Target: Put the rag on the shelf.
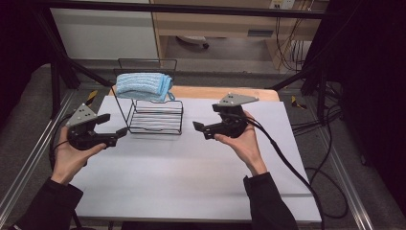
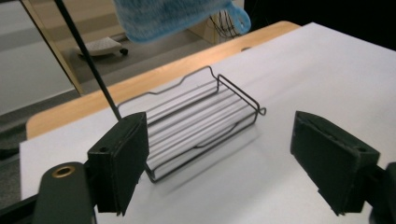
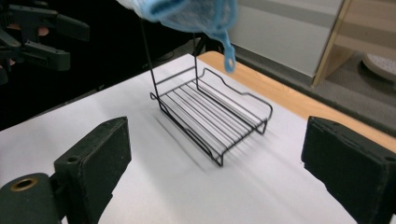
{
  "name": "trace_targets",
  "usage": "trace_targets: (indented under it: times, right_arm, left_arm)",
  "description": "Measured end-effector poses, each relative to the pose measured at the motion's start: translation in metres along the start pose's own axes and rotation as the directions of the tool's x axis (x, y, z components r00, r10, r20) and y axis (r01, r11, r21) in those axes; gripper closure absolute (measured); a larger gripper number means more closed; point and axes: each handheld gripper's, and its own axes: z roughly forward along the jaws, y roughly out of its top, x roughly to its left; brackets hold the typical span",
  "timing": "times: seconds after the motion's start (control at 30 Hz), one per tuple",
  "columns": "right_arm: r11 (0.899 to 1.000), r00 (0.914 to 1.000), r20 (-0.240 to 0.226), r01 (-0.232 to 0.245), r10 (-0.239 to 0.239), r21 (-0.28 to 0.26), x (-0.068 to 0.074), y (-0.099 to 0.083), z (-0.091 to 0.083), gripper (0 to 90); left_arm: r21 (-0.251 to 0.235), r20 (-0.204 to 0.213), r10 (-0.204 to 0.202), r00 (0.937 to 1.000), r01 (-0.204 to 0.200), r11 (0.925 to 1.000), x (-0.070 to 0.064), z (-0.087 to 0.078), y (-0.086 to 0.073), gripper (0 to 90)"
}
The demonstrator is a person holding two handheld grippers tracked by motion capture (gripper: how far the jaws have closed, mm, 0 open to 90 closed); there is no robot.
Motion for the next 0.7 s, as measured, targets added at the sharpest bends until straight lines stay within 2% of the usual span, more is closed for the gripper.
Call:
trace_targets:
  times: [0.27, 0.5, 0.7]
  right_arm:
    - [0.998, 0.9981, 0.015, -0.059, 0.059, 0.000, -0.018, -0.046, -0.022, 5.2]
    - [0.996, 0.9960, 0.041, -0.080, 0.079, 0.026, -0.029, -0.083, -0.036, 1.6]
    - [0.994, 0.9940, 0.047, -0.100, 0.098, 0.043, -0.038, -0.108, -0.049, 0.6]
  left_arm:
    - [0.013, 0.043, -0.029, 0.9987, 0.028, 0.9995, -0.013, 0.013, -0.026, 11.4]
    - [0.034, 0.082, -0.037, 0.9960, 0.034, 0.9989, -0.024, 0.025, -0.051, 10.0]
    - [0.056, 0.097, -0.044, 0.9943, 0.039, 0.9976, -0.029, 0.035, -0.075, 10.0]
